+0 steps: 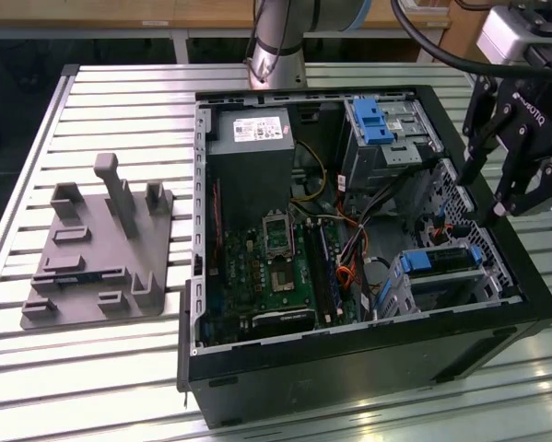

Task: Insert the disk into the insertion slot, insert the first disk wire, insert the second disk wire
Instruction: 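Insert the first disk wire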

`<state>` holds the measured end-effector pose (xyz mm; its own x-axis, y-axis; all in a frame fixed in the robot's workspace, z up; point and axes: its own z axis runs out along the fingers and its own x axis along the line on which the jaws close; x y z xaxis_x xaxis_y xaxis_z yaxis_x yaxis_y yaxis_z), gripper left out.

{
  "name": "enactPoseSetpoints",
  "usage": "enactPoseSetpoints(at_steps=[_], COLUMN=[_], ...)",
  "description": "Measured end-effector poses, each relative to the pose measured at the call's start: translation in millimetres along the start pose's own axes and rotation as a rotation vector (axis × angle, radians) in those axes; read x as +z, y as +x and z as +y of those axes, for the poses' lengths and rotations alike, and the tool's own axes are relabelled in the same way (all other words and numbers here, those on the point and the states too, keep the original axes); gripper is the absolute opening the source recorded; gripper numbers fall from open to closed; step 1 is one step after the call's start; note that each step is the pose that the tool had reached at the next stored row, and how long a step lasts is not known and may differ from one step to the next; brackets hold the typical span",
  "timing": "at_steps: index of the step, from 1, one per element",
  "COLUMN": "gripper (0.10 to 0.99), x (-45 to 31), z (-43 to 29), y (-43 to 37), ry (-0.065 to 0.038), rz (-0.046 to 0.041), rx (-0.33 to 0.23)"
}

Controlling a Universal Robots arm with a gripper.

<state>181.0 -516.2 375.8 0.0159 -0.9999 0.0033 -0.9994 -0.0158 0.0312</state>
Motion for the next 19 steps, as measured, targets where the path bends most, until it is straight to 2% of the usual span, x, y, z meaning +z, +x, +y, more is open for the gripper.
enactPoseSetpoints(at_steps=[4, 10, 11, 13, 15, 16, 19], gripper=[0.557, 0.557, 0.541, 0.412, 0.412, 0.349, 0.349], x=[2.3, 7.7, 8.7, 10.5, 12.5, 13.4, 15.9], z=[-1.5, -2.0, -2.1, -2.1, -2.2, -2.3, -2.4], y=[-0.1, -0.4, -0.4, -0.4, -0.4, -0.4, -1.0], ry=[0.000, -0.001, -0.001, -0.001, -0.001, -0.001, -0.001], rz=[0.0262, 0.0459, 0.0495, 0.0564, 0.0621, 0.0638, 0.0653], rx=[0.001, 0.001, 0.002, 0.002, 0.002, 0.002, 0.002])
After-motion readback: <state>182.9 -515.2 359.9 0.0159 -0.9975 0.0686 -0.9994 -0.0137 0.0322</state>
